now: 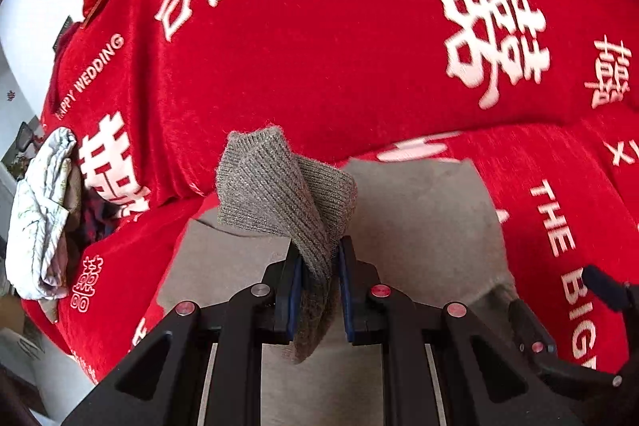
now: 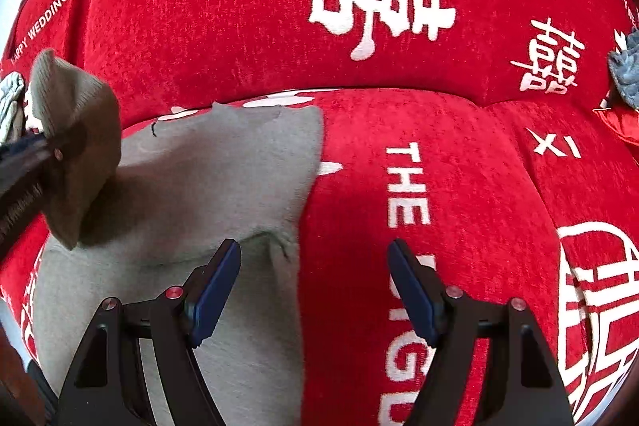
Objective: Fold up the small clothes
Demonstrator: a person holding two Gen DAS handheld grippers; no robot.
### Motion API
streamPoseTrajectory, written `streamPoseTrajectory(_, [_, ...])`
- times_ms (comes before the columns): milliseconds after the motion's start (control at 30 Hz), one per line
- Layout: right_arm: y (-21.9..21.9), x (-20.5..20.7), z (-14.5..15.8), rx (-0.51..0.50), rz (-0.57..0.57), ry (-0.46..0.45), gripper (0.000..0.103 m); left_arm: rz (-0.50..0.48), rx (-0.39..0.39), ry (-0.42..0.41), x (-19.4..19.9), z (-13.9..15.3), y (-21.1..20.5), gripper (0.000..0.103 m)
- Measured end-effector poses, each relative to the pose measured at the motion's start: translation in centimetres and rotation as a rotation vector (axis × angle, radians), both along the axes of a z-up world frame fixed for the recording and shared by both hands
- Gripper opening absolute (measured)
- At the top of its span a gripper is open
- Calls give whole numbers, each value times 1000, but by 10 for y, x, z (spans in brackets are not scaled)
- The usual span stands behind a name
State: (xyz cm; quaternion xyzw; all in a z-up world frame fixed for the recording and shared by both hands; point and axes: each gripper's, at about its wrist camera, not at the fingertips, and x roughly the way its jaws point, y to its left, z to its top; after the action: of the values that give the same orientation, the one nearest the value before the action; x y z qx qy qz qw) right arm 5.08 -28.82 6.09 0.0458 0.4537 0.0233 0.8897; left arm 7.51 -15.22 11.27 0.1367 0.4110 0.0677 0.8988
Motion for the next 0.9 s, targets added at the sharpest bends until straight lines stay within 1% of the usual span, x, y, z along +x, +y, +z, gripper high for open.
streamPoseTrajectory(333, [-13, -5, -4, 11, -20, 10, 79, -36, -12, 78, 7, -35, -17, 18])
streamPoseTrajectory(367, [-13, -5, -4, 7, -20, 10, 79, -48, -31, 94, 7, -39, -18, 18])
streamPoseTrajectory(400, [-14, -6, -4, 4, -20, 11, 79, -68, -73, 115, 8, -43, -17, 18])
streamPoseTrajectory(500, [-15, -7, -6, 0, -22, 18, 79, -96, -168, 158, 9, -54, -13, 18])
streamPoseTrajectory(567, [-16, -9, -7, -4, -22, 21, 79, -114, -248, 194, 11, -61, -7, 18])
streamPoseTrajectory(700, [-17, -11, -9, -12, -22, 25, 79, -161, -354, 235, 13, -68, 0, 19])
streamPoseTrajectory(733, [-16, -11, -10, -11, -22, 26, 79, -179, -391, 252, 14, -70, 2, 33])
streamPoseTrajectory(767, [-16, -11, -11, -10, -21, 28, 79, -193, -436, 269, 15, -72, 5, 74])
streamPoseTrajectory(800, [-15, -11, -12, -9, -20, 30, 79, -193, -459, 275, 15, -74, 7, 95])
streamPoseTrajectory(833, [-15, -11, -13, -9, -17, 31, 79, -174, -483, 239, 12, -73, 13, 103])
streamPoseTrajectory(867, [-14, -12, -14, -10, -15, 32, 79, -171, -487, 225, 12, -73, 15, 103])
streamPoseTrajectory(900, [-13, -13, -15, -10, -12, 32, 79, -171, -497, 227, 12, -74, 17, 103])
